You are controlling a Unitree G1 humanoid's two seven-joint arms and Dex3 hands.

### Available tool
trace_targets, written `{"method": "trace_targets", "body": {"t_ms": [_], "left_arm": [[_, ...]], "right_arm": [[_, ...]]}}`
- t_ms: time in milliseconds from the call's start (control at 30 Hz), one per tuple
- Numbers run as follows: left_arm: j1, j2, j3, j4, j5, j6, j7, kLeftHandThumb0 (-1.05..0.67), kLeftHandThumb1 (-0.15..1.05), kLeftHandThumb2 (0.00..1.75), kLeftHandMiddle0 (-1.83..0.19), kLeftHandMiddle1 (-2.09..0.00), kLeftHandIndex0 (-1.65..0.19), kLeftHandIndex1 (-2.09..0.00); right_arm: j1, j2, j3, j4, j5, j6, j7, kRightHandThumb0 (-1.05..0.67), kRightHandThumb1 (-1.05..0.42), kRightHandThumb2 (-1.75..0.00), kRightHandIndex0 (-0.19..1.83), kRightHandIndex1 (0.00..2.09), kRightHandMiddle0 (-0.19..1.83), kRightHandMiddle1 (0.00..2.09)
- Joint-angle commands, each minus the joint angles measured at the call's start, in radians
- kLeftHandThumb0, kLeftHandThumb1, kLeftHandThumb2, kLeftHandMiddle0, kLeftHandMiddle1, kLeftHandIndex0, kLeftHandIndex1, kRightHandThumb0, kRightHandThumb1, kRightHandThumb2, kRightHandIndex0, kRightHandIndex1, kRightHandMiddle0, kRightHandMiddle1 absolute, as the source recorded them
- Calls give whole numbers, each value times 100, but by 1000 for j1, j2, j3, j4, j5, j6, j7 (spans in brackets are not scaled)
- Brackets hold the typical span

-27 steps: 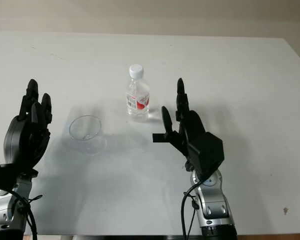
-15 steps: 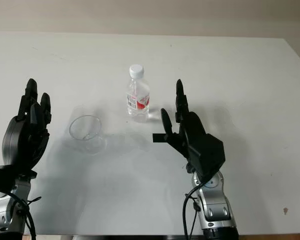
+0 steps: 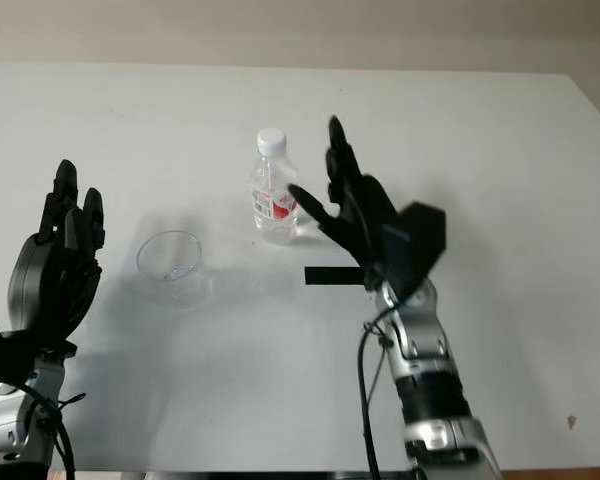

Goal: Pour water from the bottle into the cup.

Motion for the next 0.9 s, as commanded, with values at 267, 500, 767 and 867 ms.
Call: {"method": "trace_targets", "body": {"t_ms": [267, 500, 767, 867], "left_arm": [[-4, 13, -2, -24, 15, 11, 10, -72, 105, 50, 19, 0, 19, 0], [-9, 12, -3, -28, 23, 15, 22, -72, 105, 53, 19, 0, 19, 0], [-22, 15, -4, -18, 23, 18, 16, -72, 105, 54, 19, 0, 19, 0], [-29, 14, -5, -11, 29, 11, 18, -73, 105, 54, 19, 0, 19, 0]], "right_arm": [[-147, 12, 6, 213, -26, -22, 21, -99, -96, -5, -19, 0, -19, 0], [-193, 22, 2, 327, -29, -47, 61, -98, -95, -5, -19, 0, -19, 0], [-205, 33, -17, 437, -5, -164, 141, -95, -93, -5, -19, 0, -19, 0], [-218, 40, -30, 483, 15, -199, 198, -92, -92, -5, -19, 0, -19, 0]]}}
